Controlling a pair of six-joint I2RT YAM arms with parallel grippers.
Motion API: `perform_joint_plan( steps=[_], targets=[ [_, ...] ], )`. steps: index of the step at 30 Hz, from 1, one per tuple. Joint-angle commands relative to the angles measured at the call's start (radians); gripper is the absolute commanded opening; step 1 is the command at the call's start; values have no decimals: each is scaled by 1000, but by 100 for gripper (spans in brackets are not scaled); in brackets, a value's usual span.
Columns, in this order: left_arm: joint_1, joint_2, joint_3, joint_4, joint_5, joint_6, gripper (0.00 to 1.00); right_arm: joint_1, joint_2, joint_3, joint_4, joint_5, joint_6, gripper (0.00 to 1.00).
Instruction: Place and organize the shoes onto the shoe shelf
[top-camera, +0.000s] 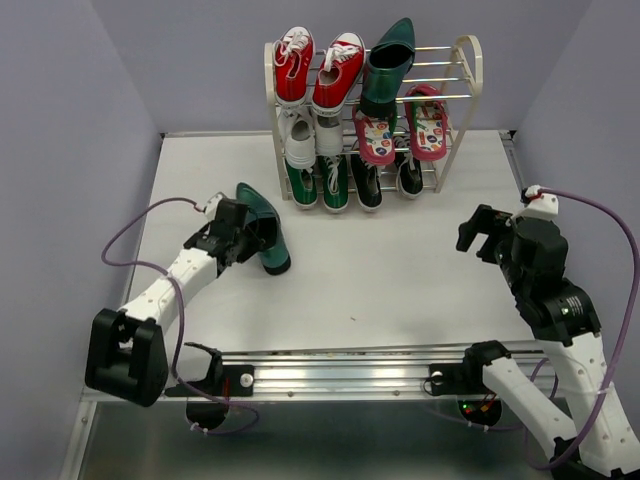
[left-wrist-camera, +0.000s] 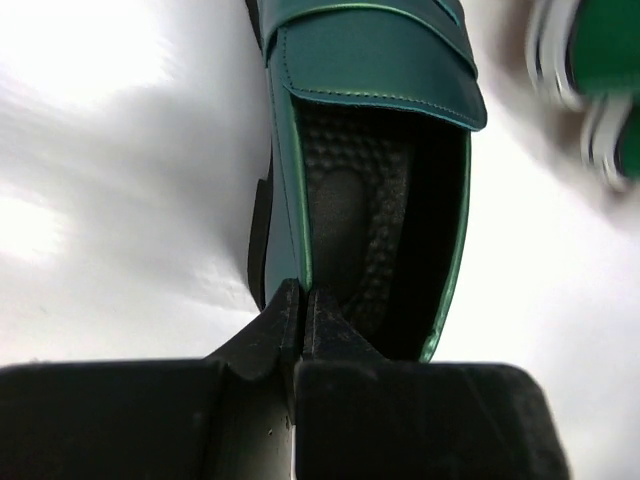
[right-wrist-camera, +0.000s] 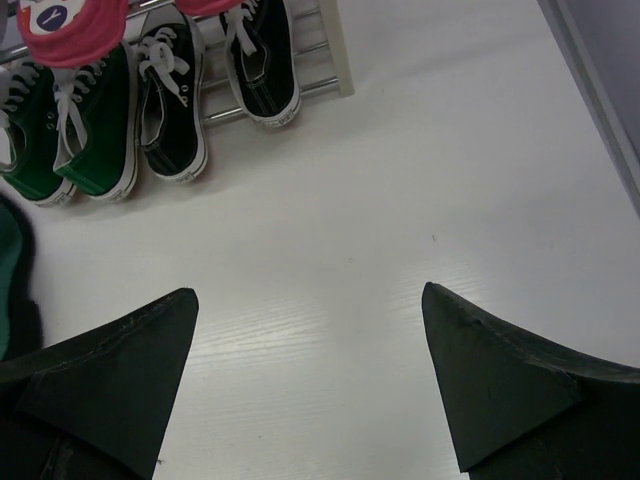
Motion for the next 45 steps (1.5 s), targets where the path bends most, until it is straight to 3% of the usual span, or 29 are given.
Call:
perform_joint_plan(
  steps=[1,6,11,16,17,18,19,22,23,25,27,28,30,32,36,40,45],
  targets=[
    [-160,-199,-88,65,0,-92,0,5,5,0,26,-39,22,100],
    [-361,-273,-159,97,-41,-194,0,5,50,-52,79,-183,50,100],
    [-539,-135,-122,203,-78,-216,0,5,128,-113,148,-379,90,100],
    [-612,14,-44,215,-73,-234,0,5,183,-198,202,-508,150,100],
    [-623,16,-42,217,-79,-240,3,5,183,-207,204,-521,154,100],
    [-640,11,-39,221,-87,-245,12,29,182,-212,202,-530,156,100],
    [-648,5,-36,223,-89,-246,31,40,177,-218,198,-527,156,100],
    [-663,-32,-33,212,-106,-245,51,95,174,-224,196,-524,161,100],
    [-663,-42,-33,203,-113,-249,63,120,177,-230,201,-528,164,100],
    [-665,-73,-19,149,-125,-251,78,241,205,-238,222,-498,171,100],
    [-665,-107,-7,50,-162,-255,85,354,266,-229,244,-405,168,100],
    [-665,-119,9,13,-184,-260,91,469,297,-218,248,-377,155,100],
    [-663,-145,24,-71,-261,-275,96,575,370,-181,254,-275,132,100],
    [-663,-193,52,-269,-366,-306,99,690,485,-115,254,-184,86,100],
    [-648,-304,61,-417,-475,-364,99,741,662,-17,262,-140,36,100],
    [-619,-407,4,-439,-483,-383,99,763,774,29,314,-131,9,100],
    [-583,-492,-47,-419,-463,-361,99,763,841,44,424,-226,-25,100]
  ],
)
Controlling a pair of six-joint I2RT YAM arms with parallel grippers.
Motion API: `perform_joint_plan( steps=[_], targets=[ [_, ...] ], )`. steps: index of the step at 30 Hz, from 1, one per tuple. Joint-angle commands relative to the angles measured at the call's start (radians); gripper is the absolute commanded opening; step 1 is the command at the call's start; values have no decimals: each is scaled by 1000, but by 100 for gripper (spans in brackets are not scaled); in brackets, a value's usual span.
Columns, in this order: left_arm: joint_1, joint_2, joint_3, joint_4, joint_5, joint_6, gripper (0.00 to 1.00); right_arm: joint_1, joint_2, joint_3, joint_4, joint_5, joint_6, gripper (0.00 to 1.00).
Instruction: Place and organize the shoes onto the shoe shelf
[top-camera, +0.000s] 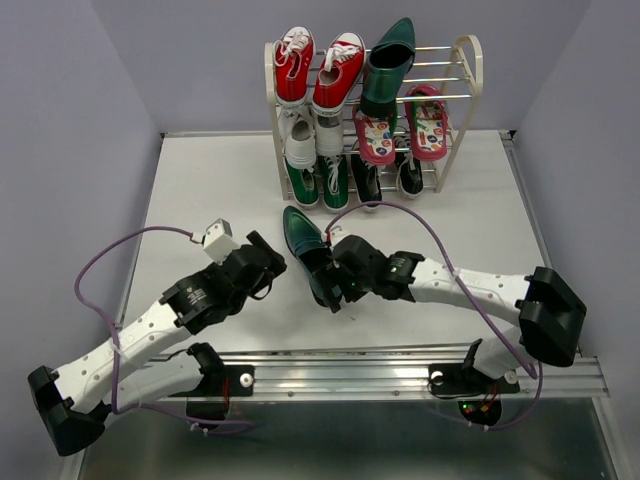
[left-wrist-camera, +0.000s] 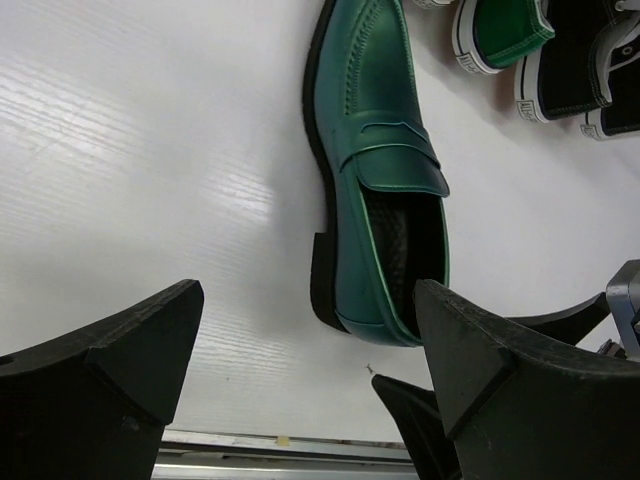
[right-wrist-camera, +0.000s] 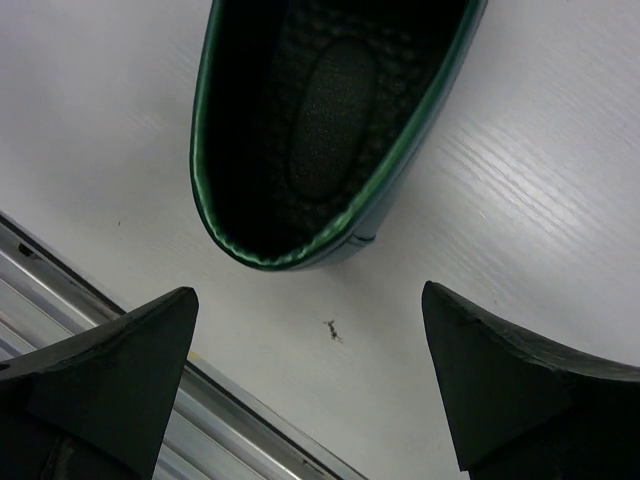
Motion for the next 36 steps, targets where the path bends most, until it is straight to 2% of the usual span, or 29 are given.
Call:
perform_joint_plan(
  steps=[1,10,18,20,23,24,26,27,28,30,36],
  targets=[
    [20,-48,-32,-37,-49,-2,99,12,52,61,130,-34,-57,100],
    [43,-40,-19,-24,-66,34,99,12,233,163,141,115,-16,100],
    [56,-48,-26,-22,-69,37,99,12,288,139,141,167,42,100],
    [59,-52,-25,-21,-72,40,99,12,294,136,141,183,51,96],
    [59,-60,-19,-25,-75,40,99,12,276,131,150,229,51,76],
    [60,-61,-17,-25,-76,41,99,12,264,128,153,245,51,59],
    [60,-68,-16,-25,-78,43,99,12,210,127,155,293,51,36],
    [60,-71,-14,-24,-78,44,99,12,184,119,158,305,50,21],
    [60,-74,-13,-24,-79,46,99,12,126,114,161,310,45,15],
    [60,-77,-13,-24,-84,46,99,12,60,99,162,310,39,10],
    [63,-77,-17,7,-89,63,99,12,-219,67,137,253,-24,8]
  ],
)
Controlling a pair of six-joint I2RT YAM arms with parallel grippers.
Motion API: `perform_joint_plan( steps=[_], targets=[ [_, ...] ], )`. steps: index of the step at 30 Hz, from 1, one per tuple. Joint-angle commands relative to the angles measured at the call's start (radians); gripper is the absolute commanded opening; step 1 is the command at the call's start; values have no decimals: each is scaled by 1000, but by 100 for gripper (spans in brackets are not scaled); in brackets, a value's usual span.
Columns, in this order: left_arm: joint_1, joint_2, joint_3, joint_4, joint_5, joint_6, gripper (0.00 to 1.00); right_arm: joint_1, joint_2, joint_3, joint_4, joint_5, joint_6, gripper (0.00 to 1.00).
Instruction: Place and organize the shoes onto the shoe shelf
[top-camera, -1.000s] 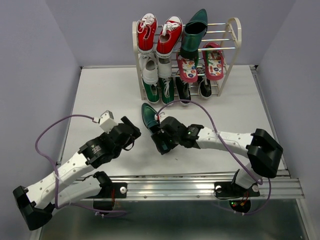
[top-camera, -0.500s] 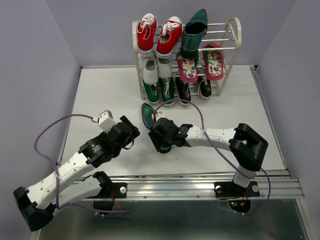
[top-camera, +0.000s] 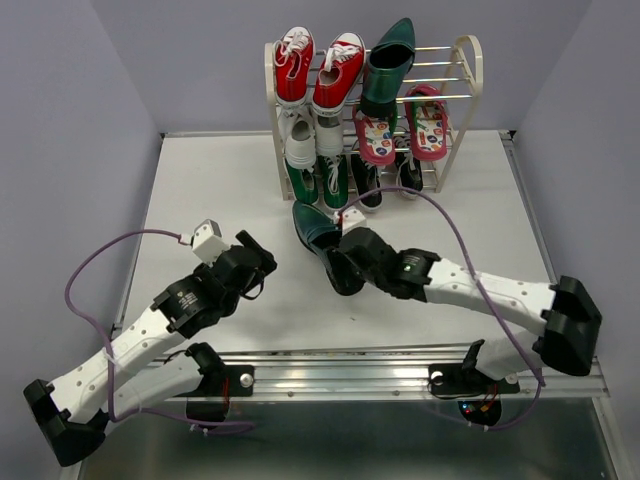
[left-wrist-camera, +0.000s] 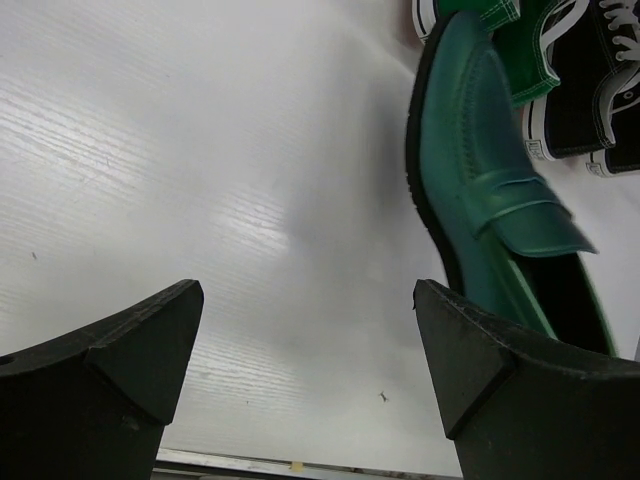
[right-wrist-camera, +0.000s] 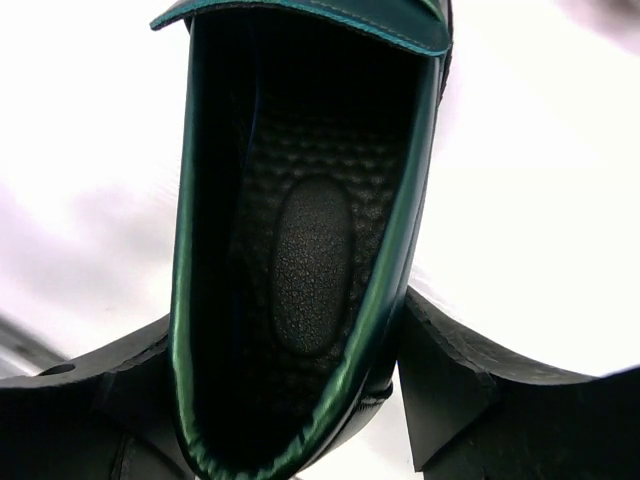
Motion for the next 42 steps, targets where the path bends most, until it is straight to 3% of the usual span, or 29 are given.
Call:
perform_joint_plan(
  steps=[1,3,6,12,16,24,26,31,32,35,37,42],
  targets=[
    [10,-3,7,32,-45,26,99,3,-220,31,92,20,-56,8],
    [10,5,7,44,-47,32,99,3,-305,63,58,20,-67,1],
    [13,17,10,71,-45,41,99,3,-364,132,21,21,-90,1],
    [16,55,16,123,-45,68,99,3,-424,333,-34,205,-184,1],
    [24,80,20,152,-35,90,99,3,-405,445,-16,190,-263,4],
    [51,117,22,210,-1,133,99,3,-264,741,72,192,-435,3],
    [65,128,23,221,11,145,99,3,-222,804,108,288,-481,2],
    [85,158,39,255,42,182,99,-7,-32,1020,296,618,-794,2],
    [93,172,45,259,45,185,99,-35,46,1063,302,668,-841,2],
    [102,200,56,278,63,205,99,-118,153,1197,303,632,-876,2],
    [110,221,62,287,82,216,99,-236,200,1276,303,611,-867,1],
    [116,247,72,288,100,226,99,-387,287,1259,302,554,-865,1]
  ],
)
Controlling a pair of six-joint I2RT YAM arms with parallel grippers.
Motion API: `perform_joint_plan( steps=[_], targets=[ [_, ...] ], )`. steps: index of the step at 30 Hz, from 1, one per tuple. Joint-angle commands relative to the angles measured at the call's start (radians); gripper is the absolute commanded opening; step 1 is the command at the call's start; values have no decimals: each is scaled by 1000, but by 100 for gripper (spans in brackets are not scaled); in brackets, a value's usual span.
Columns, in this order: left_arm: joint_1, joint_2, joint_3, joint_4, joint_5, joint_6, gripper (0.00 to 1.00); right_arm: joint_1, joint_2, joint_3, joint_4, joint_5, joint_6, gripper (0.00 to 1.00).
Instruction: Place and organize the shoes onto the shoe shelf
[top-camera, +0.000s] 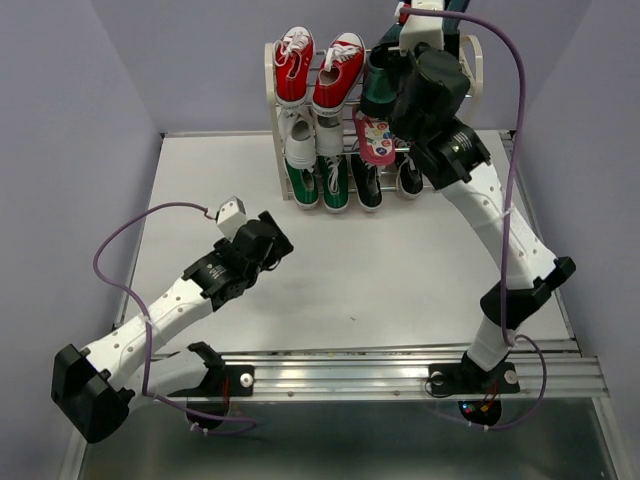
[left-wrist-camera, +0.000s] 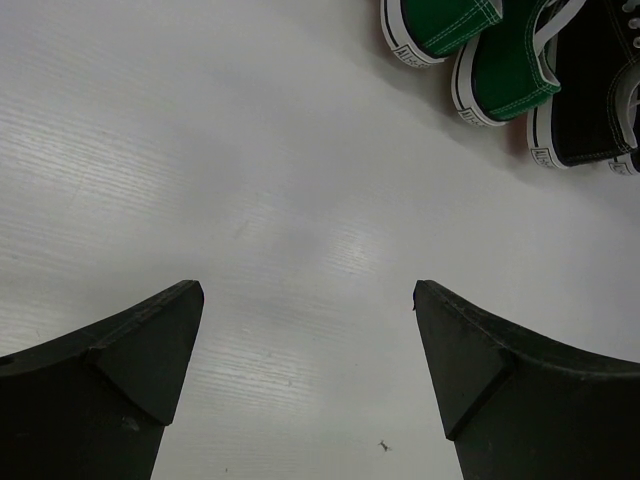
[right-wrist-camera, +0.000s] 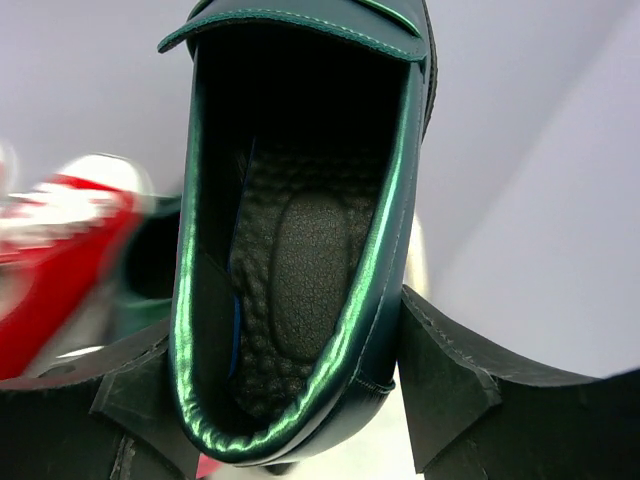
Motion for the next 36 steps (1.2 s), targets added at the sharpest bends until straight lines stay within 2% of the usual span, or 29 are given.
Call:
perform_joint_plan(
  steps=[1,5,10,11,14,29,36],
  targets=[
    [7,6,44,30,12,35,99,-118,-3,29,145,-1,-28,1],
    [9,1,29,50,29,43,99,-207,-15,-48,145,-80,96,1],
    [12,-11,7,68,39,46,99,-282,-4,-51,35,-240,200,2],
    [12,-11,7,70,39,46,99,-301,-1,-49,6,-333,252,4],
    [13,-8,9,68,41,55,99,-373,2,-54,-76,-466,346,5],
    [19,6,1,70,58,63,99,-470,4,-106,-154,-695,452,12],
    [21,3,6,65,70,66,99,-470,-12,-127,-185,-662,452,17]
  ],
)
